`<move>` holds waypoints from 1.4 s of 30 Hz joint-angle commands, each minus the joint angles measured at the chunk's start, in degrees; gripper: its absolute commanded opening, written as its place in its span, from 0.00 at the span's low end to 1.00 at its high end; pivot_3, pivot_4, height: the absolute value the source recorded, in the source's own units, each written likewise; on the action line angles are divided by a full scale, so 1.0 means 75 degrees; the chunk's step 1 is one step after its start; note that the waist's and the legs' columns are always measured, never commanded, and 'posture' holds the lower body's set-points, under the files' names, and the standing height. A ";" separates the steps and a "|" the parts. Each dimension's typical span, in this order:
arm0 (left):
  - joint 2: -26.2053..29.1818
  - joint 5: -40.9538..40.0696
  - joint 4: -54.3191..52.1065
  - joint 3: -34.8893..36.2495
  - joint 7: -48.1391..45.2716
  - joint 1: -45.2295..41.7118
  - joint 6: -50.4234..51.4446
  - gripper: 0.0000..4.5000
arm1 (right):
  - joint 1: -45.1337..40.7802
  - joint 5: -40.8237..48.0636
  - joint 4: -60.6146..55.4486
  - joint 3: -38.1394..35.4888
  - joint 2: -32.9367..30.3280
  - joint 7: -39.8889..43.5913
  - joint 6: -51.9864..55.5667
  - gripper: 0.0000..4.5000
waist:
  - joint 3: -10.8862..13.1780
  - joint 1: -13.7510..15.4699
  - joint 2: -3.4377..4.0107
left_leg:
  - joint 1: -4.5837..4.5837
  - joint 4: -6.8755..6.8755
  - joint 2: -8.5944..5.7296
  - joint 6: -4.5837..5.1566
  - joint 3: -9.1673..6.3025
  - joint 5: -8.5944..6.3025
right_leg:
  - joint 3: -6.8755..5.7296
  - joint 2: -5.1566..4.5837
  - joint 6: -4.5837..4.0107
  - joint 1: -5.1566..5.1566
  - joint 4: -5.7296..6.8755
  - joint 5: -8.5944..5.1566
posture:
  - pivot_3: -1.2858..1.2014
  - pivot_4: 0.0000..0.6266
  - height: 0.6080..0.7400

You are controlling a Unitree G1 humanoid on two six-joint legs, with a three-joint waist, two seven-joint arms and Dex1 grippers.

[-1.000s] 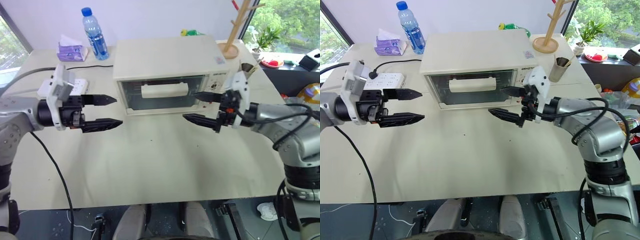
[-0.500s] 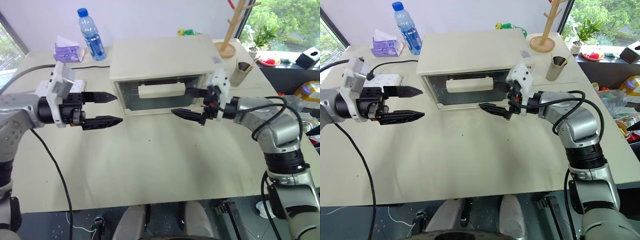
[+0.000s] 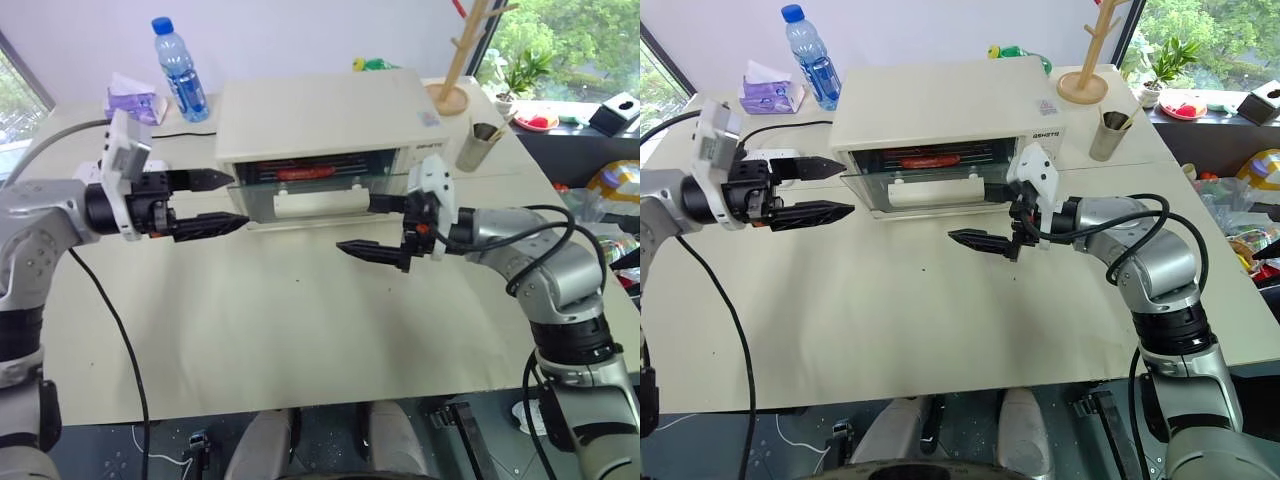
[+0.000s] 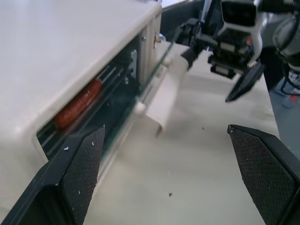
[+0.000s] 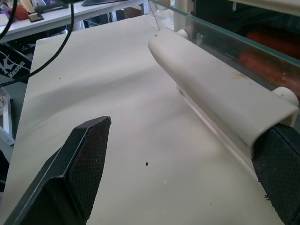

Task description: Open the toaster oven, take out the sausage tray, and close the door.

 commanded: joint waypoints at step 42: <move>-0.1189 0.2427 0.1897 -0.1405 -0.0760 -0.0599 -0.1978 0.02 | 0.2521 0.1291 -0.2143 -0.2214 -0.1887 -0.0232 0.0924 1.00 | -0.0001 0.0064 -0.0016 | -0.0002 0.0014 -0.0007 -0.0006 0.0007 0.0005 | 0.0012 -0.0005 0.0014 0.0008 -0.0001 0.0009 | 0.52 0.24 0.99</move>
